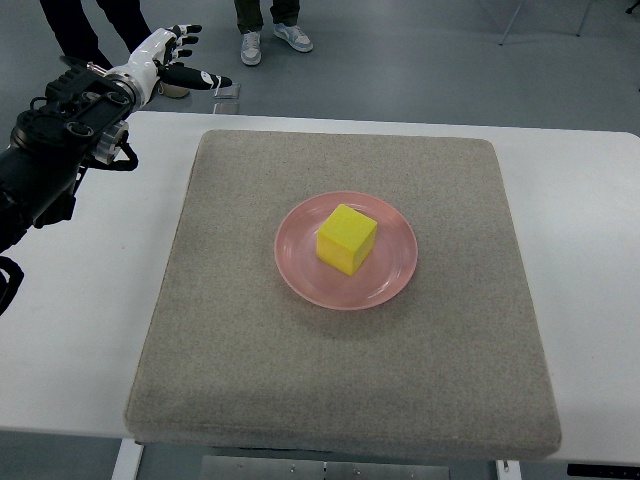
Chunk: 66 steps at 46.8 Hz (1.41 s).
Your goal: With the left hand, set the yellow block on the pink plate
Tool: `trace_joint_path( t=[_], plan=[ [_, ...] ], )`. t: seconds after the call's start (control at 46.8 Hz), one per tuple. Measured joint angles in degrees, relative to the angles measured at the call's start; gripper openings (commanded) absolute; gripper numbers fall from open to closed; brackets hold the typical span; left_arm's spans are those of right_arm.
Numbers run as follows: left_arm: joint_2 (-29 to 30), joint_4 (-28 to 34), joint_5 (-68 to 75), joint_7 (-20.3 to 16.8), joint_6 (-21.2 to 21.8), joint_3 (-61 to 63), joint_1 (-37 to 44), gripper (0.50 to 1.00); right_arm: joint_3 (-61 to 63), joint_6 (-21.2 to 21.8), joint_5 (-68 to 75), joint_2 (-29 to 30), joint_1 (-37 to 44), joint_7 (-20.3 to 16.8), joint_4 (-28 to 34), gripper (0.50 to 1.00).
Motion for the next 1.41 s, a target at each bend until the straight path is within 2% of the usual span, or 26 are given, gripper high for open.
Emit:
trace_joint_path(
  t=[0.171,0.427,0.491,0.726,0.833,0.919,1.09,1.261,1.41],
  plan=[
    [-0.72,0.07,-8.56,1.41,3.42,-0.09,0.04,0.943,-0.02,0.00,0.00,0.00,-0.01,0.01,0.00,0.924],
    [-1.00,-0.14,-14.19,2.43,2.51,-6.06,1.08,0.956,0.00,0.00,0.00,0.00,0.00,0.03,0.00,0.924],
    [-1.00,-0.39,-14.31,2.50,0.85,-9.35,2.06,0.956,0.00,0.00,0.00,0.00,0.00,0.01,0.00,0.924],
    [-0.96,0.14,-14.10,1.57,-9.48,-18.76,6.57,0.958,0.02,0.00,0.00,0.00,0.00,0.00,0.00,0.924],
    [-0.81,0.26,-14.10,-0.64,-13.49,-20.98,7.88,0.958,-0.02,0.00,0.00,0.00,0.00,0.00,0.00,0.924],
    [-0.86,0.21,-14.15,-2.68,-14.83,-22.34,8.04,0.958,-0.01,0.00,0.00,0.00,0.00,0.00,0.00,0.924],
    [-1.00,0.16,-14.29,-3.90,-14.35,-28.35,8.03,0.947,0.00,0.00,0.00,0.00,0.00,0.00,0.00,0.924],
    [-1.09,0.12,-14.22,-3.66,-10.30,-31.29,7.56,0.945,0.01,0.00,0.00,0.00,0.00,0.01,0.00,0.924],
    [-1.09,0.04,-15.01,-3.19,-9.69,-31.91,7.56,0.949,-0.02,0.00,0.00,0.00,0.00,0.00,0.00,0.924]
  ],
)
